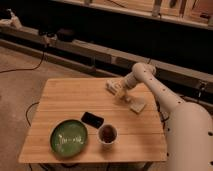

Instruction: Place the bottle in the ceramic bowl

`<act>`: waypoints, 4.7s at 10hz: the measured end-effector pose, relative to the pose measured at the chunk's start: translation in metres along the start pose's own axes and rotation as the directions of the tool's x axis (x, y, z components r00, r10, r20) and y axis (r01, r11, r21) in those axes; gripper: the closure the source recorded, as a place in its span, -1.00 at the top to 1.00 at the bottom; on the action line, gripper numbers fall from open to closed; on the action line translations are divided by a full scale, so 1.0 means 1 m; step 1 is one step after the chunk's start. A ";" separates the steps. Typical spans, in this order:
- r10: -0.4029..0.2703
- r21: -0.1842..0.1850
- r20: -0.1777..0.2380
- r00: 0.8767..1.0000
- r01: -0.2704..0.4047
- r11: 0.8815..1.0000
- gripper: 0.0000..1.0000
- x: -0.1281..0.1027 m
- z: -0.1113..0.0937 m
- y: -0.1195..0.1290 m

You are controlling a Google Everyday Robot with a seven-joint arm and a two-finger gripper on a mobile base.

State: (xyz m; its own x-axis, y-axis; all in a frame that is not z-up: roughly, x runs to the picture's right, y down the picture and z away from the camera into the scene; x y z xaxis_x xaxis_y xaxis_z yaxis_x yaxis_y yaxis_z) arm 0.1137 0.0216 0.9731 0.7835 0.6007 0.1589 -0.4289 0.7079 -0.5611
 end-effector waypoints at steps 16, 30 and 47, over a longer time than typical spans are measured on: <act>-0.759 0.073 0.363 0.541 0.795 0.602 -0.95 -0.230 -0.110 0.126; -0.844 -0.176 0.520 0.131 0.983 0.043 -0.95 -0.219 -0.087 0.272; -0.920 -0.332 0.392 -0.018 0.930 -0.160 -0.91 -0.209 -0.031 0.318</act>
State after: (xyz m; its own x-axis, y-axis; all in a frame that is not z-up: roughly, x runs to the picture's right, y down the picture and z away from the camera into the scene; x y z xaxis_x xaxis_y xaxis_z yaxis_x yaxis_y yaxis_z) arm -0.1719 0.1095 0.7363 0.2037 -0.5164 0.8317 0.9462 0.3219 -0.0320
